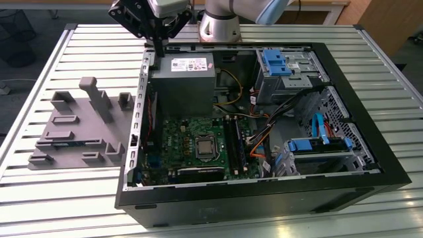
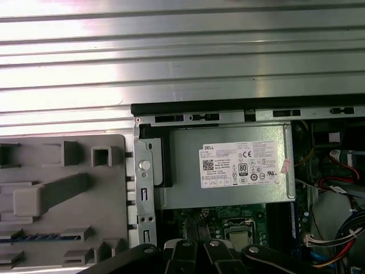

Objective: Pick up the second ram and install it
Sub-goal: 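Reach for the second ram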

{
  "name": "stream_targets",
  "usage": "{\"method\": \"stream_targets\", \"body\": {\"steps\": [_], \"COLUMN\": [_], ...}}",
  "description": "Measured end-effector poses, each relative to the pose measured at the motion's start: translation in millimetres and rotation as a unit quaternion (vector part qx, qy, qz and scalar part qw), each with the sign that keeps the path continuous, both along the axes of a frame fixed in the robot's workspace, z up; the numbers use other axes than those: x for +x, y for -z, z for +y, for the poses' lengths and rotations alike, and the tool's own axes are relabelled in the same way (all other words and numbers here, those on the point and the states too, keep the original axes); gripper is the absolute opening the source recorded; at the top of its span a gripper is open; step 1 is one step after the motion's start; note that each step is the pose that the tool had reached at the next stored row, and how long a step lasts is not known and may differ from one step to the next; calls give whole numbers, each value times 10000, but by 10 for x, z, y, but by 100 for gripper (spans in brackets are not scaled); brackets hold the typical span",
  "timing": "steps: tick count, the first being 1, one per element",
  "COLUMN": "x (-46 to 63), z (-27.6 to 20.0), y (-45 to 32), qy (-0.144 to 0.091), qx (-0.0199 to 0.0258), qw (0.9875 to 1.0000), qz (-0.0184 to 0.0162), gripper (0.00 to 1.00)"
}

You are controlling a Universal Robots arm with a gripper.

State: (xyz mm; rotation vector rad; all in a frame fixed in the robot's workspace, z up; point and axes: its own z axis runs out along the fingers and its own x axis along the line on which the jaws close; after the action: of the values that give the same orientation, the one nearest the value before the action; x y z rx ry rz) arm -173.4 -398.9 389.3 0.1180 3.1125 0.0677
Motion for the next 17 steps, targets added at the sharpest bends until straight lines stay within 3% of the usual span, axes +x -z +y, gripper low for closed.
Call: {"method": "stream_targets", "body": {"steps": [17], "x": [-63], "z": [0], "y": [6], "qy": [0], "qx": [0], "qw": [10000], "qz": [0], "gripper": [11]}}
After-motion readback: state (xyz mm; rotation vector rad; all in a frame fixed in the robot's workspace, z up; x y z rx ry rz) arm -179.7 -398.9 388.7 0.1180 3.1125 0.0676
